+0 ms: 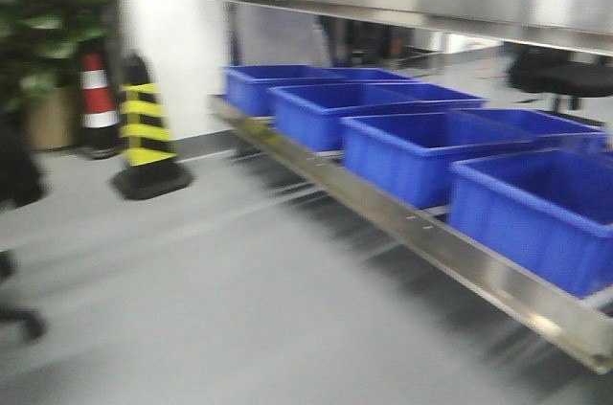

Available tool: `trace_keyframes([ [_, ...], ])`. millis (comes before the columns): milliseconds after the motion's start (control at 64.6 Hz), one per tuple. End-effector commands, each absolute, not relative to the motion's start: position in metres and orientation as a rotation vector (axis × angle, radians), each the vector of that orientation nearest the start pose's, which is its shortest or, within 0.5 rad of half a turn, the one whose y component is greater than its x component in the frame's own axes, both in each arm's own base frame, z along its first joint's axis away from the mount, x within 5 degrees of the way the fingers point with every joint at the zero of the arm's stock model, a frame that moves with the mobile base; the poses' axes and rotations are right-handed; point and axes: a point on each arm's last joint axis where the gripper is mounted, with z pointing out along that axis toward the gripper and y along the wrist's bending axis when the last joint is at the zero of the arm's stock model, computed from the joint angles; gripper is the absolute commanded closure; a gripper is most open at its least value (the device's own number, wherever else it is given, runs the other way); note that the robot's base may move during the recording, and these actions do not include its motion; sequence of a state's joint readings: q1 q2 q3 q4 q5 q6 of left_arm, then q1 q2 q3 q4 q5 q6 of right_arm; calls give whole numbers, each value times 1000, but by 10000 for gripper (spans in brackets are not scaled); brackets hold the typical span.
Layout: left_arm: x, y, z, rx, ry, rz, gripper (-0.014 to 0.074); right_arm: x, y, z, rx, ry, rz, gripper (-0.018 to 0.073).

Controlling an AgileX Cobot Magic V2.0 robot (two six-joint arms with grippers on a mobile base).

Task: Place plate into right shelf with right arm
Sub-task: 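Drive the base toward the metal shelf with blue bins, holding the plate, then bring the held plate up to a blue bin on the shelf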

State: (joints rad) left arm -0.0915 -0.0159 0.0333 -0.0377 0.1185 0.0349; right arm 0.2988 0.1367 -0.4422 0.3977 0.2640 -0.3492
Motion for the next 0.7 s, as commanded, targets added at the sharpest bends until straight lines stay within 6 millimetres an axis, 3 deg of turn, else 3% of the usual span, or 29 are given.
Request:
trace_keyframes([
  [0,56,-5,197,65,1536,-83,643,33,17,344,-215,1318,347,496],
  [681,56,-5,197,65,1536,-83,643,33,17,344,-215,1318,347,496],
])
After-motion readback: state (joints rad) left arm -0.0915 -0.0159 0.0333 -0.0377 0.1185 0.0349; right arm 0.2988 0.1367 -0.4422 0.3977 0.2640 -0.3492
